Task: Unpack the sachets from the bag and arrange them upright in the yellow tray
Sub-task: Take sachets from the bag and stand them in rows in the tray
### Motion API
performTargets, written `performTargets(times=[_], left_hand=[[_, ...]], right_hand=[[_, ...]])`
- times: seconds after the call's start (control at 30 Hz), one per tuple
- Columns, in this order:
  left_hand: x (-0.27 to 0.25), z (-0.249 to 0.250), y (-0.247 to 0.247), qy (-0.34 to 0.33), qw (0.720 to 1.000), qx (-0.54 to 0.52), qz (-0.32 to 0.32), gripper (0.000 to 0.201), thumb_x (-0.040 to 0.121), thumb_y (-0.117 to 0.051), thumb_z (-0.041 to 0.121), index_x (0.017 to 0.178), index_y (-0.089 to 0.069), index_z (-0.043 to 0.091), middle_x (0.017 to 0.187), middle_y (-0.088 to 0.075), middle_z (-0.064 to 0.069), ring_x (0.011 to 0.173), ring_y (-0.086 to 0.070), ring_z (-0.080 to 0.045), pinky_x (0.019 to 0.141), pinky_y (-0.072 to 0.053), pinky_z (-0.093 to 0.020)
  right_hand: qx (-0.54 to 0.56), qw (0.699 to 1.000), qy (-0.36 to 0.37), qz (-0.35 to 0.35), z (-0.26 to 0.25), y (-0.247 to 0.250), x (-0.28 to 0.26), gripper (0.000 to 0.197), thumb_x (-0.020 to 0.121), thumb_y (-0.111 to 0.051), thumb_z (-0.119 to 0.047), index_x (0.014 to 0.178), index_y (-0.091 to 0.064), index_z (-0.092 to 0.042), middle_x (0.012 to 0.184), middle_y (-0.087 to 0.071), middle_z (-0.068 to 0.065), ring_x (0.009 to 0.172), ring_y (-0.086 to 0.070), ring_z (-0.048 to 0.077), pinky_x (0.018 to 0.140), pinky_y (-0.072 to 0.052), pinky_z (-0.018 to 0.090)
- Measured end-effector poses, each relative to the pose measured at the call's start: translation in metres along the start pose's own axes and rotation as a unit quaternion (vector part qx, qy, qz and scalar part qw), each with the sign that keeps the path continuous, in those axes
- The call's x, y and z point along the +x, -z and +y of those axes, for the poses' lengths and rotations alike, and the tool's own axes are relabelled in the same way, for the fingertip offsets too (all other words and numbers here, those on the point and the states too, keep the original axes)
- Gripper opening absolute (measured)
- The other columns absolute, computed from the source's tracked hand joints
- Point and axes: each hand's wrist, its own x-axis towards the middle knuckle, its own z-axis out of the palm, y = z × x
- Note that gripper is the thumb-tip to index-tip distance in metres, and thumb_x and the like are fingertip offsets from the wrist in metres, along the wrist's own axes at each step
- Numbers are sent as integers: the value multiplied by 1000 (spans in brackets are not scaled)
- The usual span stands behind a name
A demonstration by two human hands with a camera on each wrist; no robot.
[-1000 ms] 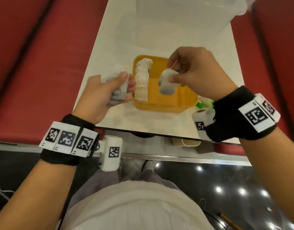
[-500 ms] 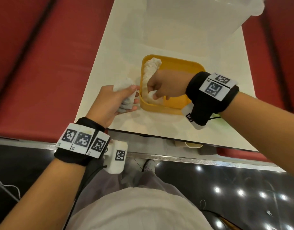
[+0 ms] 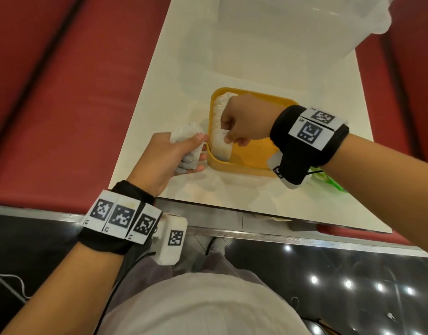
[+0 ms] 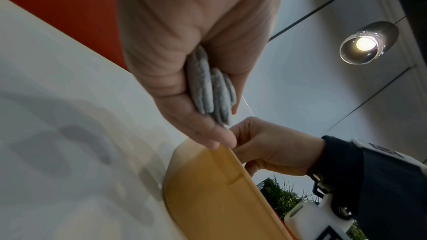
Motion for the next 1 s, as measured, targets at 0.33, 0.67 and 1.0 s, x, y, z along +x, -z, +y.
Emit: performTargets(times=[0.33,0.67,1.0], left_hand=[[2,1,3,1,1000,-1,-18,31,92,-63,25,113,-67,3,60,-67,4,91,-72,-25,73,-60,-31],[6,3,6,2,998,43,-35,28,92,-64,27,109,-70,6,66,-50,-8,95,-71,-27,81,-59,-38],[12,13,8,2,996,79,-38,32,90,-66,27,109,-69,1,99,-71,-23,91,-72,-29,80,-60,-38]], right_hand=[[-10,1000,0,-2,-8,4,3,12,85,-69,-16,90,-68,-6,79,-72,7,68,-70,18,69,-54,26],[138,988,-58,-25,-5,2,-4,26,90,-45,3,97,-68,-4,84,-73,14,74,-74,20,78,-60,33],[86,996,-11,-16,-5,4,-11,22,92,-59,-29,97,-68,-10,80,-69,6,70,-70,16,59,-58,26]])
